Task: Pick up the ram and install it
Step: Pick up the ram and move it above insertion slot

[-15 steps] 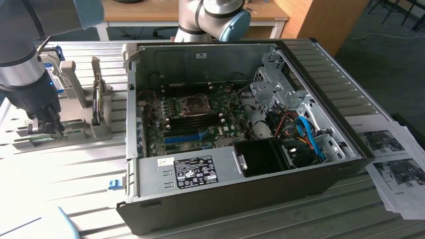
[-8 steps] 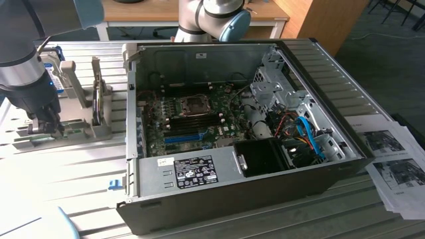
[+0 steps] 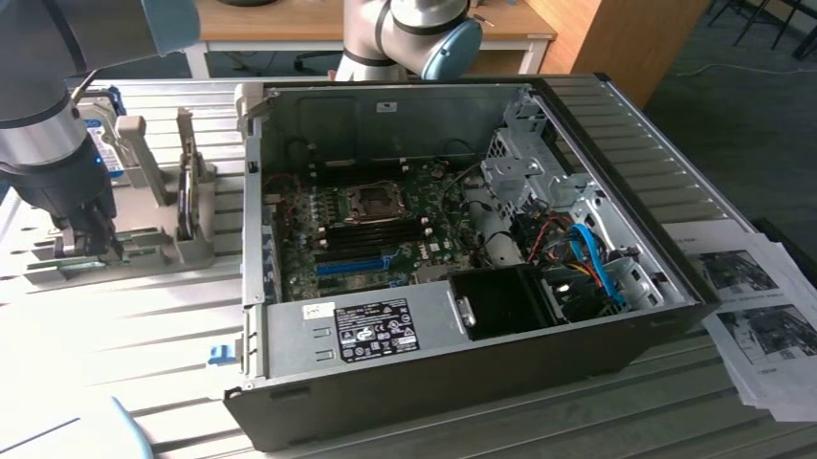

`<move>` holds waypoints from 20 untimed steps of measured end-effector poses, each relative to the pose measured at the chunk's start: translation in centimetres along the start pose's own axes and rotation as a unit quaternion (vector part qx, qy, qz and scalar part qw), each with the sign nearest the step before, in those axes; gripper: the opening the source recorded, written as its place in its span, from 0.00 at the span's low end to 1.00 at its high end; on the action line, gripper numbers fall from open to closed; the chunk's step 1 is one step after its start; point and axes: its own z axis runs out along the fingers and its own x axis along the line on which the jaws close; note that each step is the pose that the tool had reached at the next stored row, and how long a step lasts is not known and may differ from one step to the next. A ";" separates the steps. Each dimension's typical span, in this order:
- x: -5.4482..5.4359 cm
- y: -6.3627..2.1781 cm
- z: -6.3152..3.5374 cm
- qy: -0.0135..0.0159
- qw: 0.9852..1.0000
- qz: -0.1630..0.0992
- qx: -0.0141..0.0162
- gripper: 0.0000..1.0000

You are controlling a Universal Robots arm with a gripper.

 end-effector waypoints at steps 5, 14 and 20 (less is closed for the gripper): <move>0.0 0.00 0.00 0.000 1.000 0.000 0.000 0.11; 0.0 0.03 -0.55 0.000 1.000 0.000 0.000 0.11; 0.0 0.07 -1.55 0.000 1.000 0.000 0.000 0.11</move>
